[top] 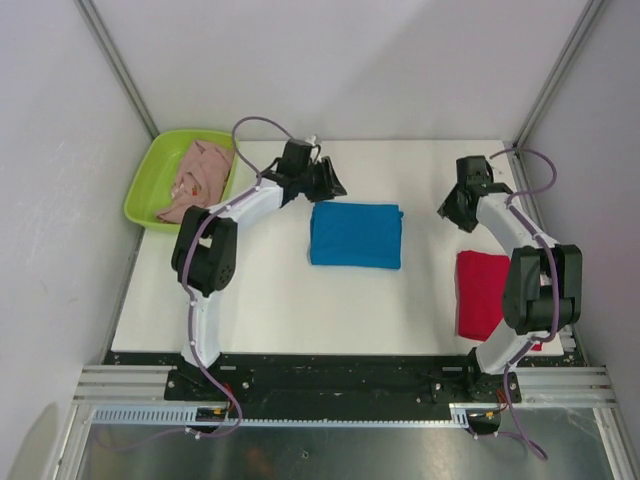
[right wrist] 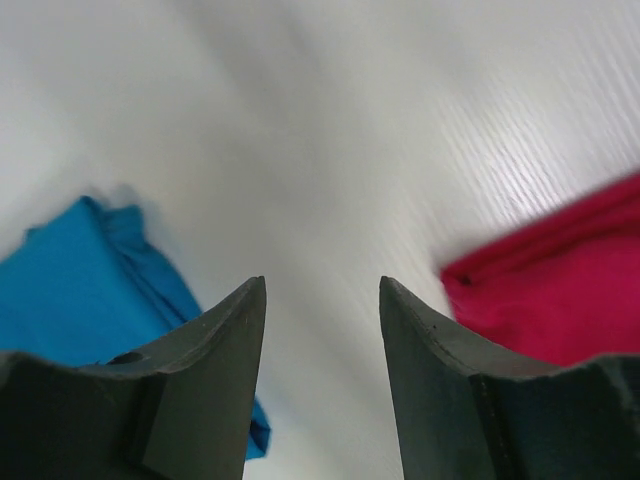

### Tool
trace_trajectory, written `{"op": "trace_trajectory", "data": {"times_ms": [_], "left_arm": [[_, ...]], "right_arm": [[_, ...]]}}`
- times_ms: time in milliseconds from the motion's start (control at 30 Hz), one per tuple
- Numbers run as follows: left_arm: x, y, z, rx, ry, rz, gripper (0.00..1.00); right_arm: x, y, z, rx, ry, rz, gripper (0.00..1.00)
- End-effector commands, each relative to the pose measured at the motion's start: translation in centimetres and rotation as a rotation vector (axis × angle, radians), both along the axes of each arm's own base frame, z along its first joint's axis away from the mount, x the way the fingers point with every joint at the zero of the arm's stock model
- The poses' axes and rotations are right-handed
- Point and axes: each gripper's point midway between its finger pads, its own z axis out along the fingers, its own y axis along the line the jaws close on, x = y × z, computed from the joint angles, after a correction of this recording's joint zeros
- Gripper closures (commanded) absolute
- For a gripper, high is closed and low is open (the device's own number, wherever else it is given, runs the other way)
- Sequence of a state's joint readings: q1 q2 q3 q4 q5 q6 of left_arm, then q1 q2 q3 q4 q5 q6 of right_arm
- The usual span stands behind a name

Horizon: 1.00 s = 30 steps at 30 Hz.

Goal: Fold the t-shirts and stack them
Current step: Fold the long partially folded tshirt into a neat square, then put the neatly folded tshirt into the corner of the board with both arms

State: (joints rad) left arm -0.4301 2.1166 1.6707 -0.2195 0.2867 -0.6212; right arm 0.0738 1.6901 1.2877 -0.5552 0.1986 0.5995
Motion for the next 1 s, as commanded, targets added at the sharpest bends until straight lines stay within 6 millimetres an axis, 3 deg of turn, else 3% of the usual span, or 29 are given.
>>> {"op": "trace_trajectory", "data": {"times_ms": [0, 200, 300, 467, 867, 967], "left_arm": [[-3.8, -1.9, 2.5, -0.045, -0.004, -0.083, 0.53], [-6.5, -1.4, 2.1, -0.049, 0.037, -0.094, 0.54], [-7.2, -1.3, 2.2, -0.055, 0.045, -0.104, 0.55], [-7.6, -1.5, 2.5, -0.066, 0.046, -0.122, 0.56], [-7.6, -1.2, 2.5, -0.072, 0.051, -0.131, 0.56], [-7.5, -0.9, 2.5, -0.073, 0.049, -0.126, 0.56]], "right_arm": [[-4.4, -1.8, -0.8, -0.083, 0.087, -0.099, 0.48], [-9.6, -3.6, -1.0, -0.152, 0.121, -0.184, 0.51], [-10.9, -4.1, -1.7, -0.179, 0.145, -0.197, 0.51], [-10.5, -4.4, -2.5, -0.223, 0.152, -0.196, 0.51], [-10.8, -4.2, -6.7, -0.267, 0.277, -0.172, 0.51], [-10.6, -3.8, -7.4, -0.268, 0.286, -0.151, 0.6]]}}
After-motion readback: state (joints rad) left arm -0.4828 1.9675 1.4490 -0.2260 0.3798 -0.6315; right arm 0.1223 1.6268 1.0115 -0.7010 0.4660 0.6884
